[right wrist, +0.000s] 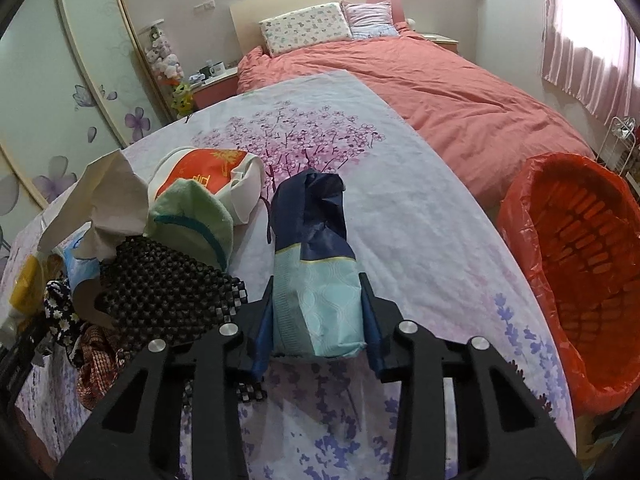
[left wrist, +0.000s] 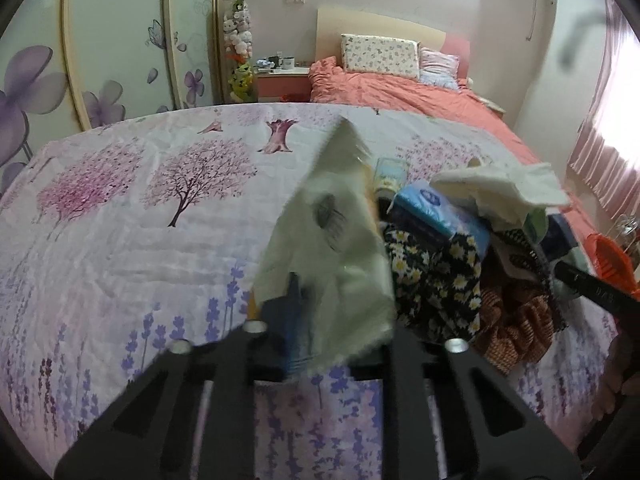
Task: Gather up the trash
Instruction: 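Carry both held items into the orange basket and open both tools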
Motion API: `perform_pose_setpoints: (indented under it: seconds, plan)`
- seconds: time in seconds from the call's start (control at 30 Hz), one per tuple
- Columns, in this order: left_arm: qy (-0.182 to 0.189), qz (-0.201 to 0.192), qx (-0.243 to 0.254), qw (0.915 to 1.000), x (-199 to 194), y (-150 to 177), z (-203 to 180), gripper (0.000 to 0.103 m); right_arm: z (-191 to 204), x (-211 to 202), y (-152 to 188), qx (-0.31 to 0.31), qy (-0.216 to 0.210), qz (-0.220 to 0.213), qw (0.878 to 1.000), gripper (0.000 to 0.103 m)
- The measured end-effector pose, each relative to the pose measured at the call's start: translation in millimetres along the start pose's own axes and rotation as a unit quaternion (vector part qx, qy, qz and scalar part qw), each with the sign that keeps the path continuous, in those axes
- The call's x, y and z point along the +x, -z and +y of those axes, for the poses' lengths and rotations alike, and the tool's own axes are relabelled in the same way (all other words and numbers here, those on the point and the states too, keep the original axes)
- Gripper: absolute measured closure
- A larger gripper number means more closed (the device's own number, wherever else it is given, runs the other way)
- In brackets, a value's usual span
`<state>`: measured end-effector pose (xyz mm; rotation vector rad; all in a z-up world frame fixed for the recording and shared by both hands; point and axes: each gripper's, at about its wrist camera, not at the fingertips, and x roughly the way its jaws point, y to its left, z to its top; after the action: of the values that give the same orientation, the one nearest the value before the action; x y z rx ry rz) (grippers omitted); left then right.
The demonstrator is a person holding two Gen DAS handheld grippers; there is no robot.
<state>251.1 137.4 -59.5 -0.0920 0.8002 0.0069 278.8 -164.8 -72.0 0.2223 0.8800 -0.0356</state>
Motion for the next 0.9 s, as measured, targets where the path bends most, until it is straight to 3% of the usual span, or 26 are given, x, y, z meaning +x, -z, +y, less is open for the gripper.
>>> perform_pose_setpoints:
  seconds: [0.2, 0.57, 0.9]
  plan:
    - [0.004, -0.008, 0.0, 1.0, -10, -5, 3, 0.096, -6, -6, 3, 0.008, -0.01, -0.001, 1.0, 0.067]
    - [0.011, -0.029, 0.018, 0.9994, -34, -10, -8, 0.099, -14, -25, 5, 0.014, -0.011, -0.021, 1.0, 0.067]
    - [0.056, -0.066, 0.053, 0.9948, -85, -18, -53, 0.099, -30, -69, 1, 0.021, -0.016, -0.069, 0.997, 0.067]
